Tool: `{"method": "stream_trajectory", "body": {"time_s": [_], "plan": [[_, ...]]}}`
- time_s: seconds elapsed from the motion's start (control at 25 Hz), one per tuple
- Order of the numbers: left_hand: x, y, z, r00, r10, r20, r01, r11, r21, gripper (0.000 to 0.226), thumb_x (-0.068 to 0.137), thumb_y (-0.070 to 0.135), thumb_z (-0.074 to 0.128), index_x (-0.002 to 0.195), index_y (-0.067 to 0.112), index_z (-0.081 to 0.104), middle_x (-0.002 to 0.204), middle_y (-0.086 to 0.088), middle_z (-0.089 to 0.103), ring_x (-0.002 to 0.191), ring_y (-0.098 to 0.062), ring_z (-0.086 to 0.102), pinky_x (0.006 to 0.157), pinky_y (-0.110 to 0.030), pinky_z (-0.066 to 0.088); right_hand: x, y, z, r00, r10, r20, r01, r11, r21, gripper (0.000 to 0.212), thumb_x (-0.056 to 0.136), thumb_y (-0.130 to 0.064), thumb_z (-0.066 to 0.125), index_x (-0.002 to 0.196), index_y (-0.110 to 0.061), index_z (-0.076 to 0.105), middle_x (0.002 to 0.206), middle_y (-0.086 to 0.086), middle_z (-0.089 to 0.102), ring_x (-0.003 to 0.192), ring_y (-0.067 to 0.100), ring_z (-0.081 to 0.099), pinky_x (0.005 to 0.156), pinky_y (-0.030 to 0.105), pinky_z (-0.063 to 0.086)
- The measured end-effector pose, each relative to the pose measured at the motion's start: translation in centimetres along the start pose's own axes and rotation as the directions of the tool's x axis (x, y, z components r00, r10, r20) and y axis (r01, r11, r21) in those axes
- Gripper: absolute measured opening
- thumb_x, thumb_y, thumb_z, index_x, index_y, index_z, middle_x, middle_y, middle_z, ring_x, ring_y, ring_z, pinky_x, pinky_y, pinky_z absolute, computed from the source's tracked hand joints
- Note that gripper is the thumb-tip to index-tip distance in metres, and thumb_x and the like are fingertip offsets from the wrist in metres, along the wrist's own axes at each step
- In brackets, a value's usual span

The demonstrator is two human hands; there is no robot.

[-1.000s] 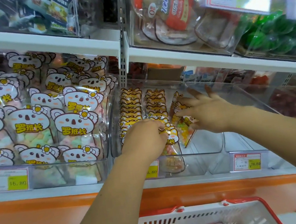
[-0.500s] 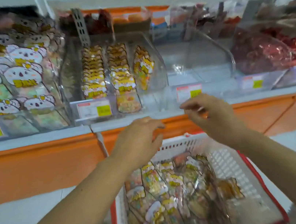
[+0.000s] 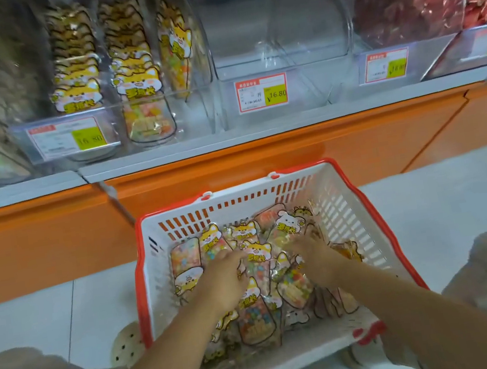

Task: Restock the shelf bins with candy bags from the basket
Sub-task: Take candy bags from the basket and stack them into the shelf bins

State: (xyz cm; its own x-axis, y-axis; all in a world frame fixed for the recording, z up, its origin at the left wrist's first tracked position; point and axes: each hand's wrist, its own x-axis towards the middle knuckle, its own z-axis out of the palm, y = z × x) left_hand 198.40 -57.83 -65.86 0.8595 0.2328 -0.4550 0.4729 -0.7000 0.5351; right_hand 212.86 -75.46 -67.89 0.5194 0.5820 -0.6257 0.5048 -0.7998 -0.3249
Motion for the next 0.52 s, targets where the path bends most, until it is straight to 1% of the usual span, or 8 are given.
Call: {"method": "stream_trajectory", "body": {"time_s": [0.04,0.08,0.16,0.24,0.32,0.4,0.44,0.52], "plan": [[0.2,-0.3,0.5,1.0,-0.009,0.0,0.009,1.0,0.011,0.057,0.098,0.027,0.055,0.15,0.028,0.031,0.152,-0.001,0.029,0.132,-0.022,0.043,0.103,-0.032,0.042,0.6,0.3,1.0,1.0,-0.005,-0.01,0.004,0.994,-0.11,0.07,0.09,-0.005,0.053,0.15,-0.028,0.024,0.159,-0.003,0.01,0.142,0.029,0.022,0.106,0.041,0.041],[0.3,-0.6,0.8,1.0,-0.014,-0.008,0.014,1.0,0.022,0.06,0.097,0.028,0.056,0.151,0.028,0.028,0.154,0.0,0.027,0.134,-0.022,0.04,0.104,-0.032,0.041,1.0,0.5,1.5,1.0,-0.001,-0.029,-0.005,0.98,-0.2,0.075,0.087,-0.01,0.057,0.15,-0.029,0.021,0.158,-0.002,0.006,0.143,0.031,0.016,0.108,0.044,0.037],[0.7,-1.2,1.3,0.999,-0.02,-0.033,0.02,1.0,0.02,0.061,0.096,0.028,0.057,0.151,0.026,0.03,0.155,0.002,0.026,0.135,-0.02,0.038,0.103,-0.029,0.038,1.4,0.5,1.6,0.997,0.018,-0.073,-0.041,0.946,-0.321,0.079,0.082,-0.016,0.065,0.148,-0.025,0.022,0.153,0.004,0.011,0.139,0.032,0.019,0.105,0.043,0.04],[0.9,-1.6,1.5,0.999,-0.031,-0.042,0.031,1.0,-0.006,0.059,0.096,0.027,0.059,0.15,0.023,0.034,0.154,0.003,0.027,0.133,-0.019,0.039,0.102,-0.027,0.037,1.6,0.1,1.4,0.99,0.041,-0.132,-0.088,0.927,-0.366,0.07,0.078,-0.017,0.07,0.138,-0.022,0.035,0.141,0.01,0.022,0.133,0.034,0.026,0.103,0.043,0.041],[1.0,-1.5,1.5,0.998,-0.028,-0.049,0.027,0.999,-0.021,0.058,0.096,0.029,0.059,0.149,0.023,0.036,0.151,0.004,0.03,0.132,-0.018,0.041,0.102,-0.027,0.037,2.1,0.1,0.9,0.978,0.009,-0.208,-0.089,0.921,-0.38,0.047,0.077,-0.019,0.072,0.118,-0.023,0.051,0.132,0.01,0.029,0.128,0.033,0.029,0.107,0.046,0.036],[1.1,-1.2,1.2,0.998,-0.028,-0.053,0.024,0.997,-0.073,0.057,0.095,0.033,0.059,0.148,0.026,0.037,0.15,0.004,0.031,0.133,-0.019,0.042,0.105,-0.03,0.039,2.5,0.2,0.2,0.972,-0.066,-0.226,-0.02,0.933,-0.36,0.023,0.079,-0.026,0.071,0.097,-0.026,0.058,0.131,0.005,0.037,0.126,0.03,0.032,0.107,0.045,0.035],[1.3,-1.0,1.1,0.998,-0.035,-0.049,0.029,0.993,-0.11,0.058,0.094,0.034,0.06,0.147,0.028,0.038,0.151,0.005,0.031,0.135,-0.019,0.04,0.108,-0.033,0.038,2.5,0.2,-0.4,0.972,-0.094,-0.214,0.028,0.956,-0.292,0.016,0.079,-0.028,0.071,0.087,-0.029,0.057,0.127,0.002,0.045,0.122,0.027,0.038,0.102,0.043,0.04],[1.5,-0.4,1.1,0.999,-0.031,-0.029,0.026,0.99,-0.141,0.061,0.092,0.036,0.063,0.147,0.031,0.038,0.153,0.005,0.032,0.14,-0.02,0.034,0.113,-0.04,0.033,2.1,-0.4,-1.9,0.976,-0.156,-0.152,0.137,0.982,-0.129,0.018,0.082,-0.029,0.07,0.076,-0.033,0.054,0.106,-0.004,0.061,0.106,0.02,0.055,0.087,0.037,0.049]]}}
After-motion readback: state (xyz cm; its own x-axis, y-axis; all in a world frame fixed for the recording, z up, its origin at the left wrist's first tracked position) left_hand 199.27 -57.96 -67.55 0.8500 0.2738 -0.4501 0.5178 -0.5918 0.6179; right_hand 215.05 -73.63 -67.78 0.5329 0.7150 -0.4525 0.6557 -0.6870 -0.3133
